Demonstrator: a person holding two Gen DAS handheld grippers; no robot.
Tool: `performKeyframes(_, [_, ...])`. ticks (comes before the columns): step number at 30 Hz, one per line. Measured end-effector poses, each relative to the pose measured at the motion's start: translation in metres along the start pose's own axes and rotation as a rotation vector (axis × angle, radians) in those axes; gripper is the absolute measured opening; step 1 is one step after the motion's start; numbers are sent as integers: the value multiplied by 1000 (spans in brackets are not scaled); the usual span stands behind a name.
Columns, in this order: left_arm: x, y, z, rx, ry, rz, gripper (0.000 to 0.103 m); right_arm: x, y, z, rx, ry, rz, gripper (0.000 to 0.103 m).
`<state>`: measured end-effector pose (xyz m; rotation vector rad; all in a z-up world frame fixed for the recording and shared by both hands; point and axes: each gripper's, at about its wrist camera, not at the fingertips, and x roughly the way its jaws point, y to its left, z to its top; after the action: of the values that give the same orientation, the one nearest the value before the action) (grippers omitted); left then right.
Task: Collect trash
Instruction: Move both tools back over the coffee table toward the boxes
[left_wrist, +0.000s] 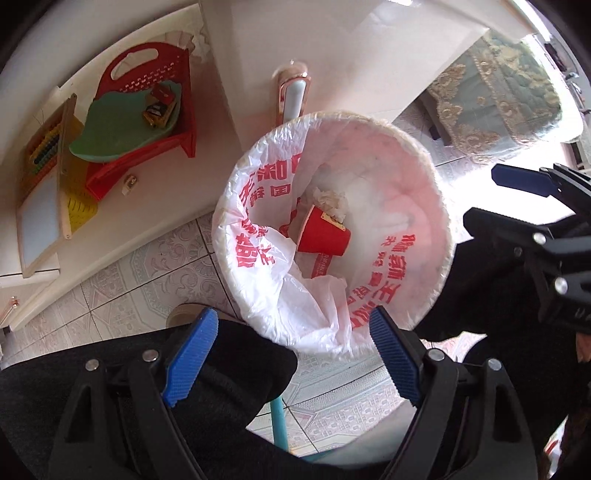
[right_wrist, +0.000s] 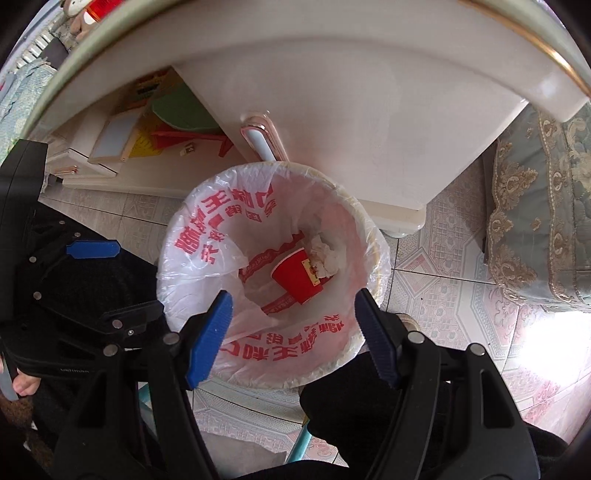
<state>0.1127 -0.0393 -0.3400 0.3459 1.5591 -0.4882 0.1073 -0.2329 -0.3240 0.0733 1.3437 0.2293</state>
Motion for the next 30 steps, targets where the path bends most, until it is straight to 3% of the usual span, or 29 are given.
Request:
performKeyframes(2, [-36,4,-7,40,-19,17,82,-33,4,2,-20,-41,30,78])
performKeyframes(5, [-101,12,-6,88,-79,62,83,-93,8,19,-61,-123,19,82])
performKeyframes(7, [-147,19,-1,105,-128,93,90,-136,11,35,-84,-192,16,88])
performKeyframes(10, [-210,27,11,136,-172,79,95,-196,15,61,-121,-306,-17,94])
performKeyframes(14, [-270,28,23,202,-201,134,96,-253,26,90,-188,-390,-70,95])
performKeyframes(22, [-338,34,58,273,-226,147,96,-306,19,141,-222,-451,-67,96])
performKeyframes(30, [-365,43,121,392,-281,201,96,-318,2,177,-222,-454,-81,96])
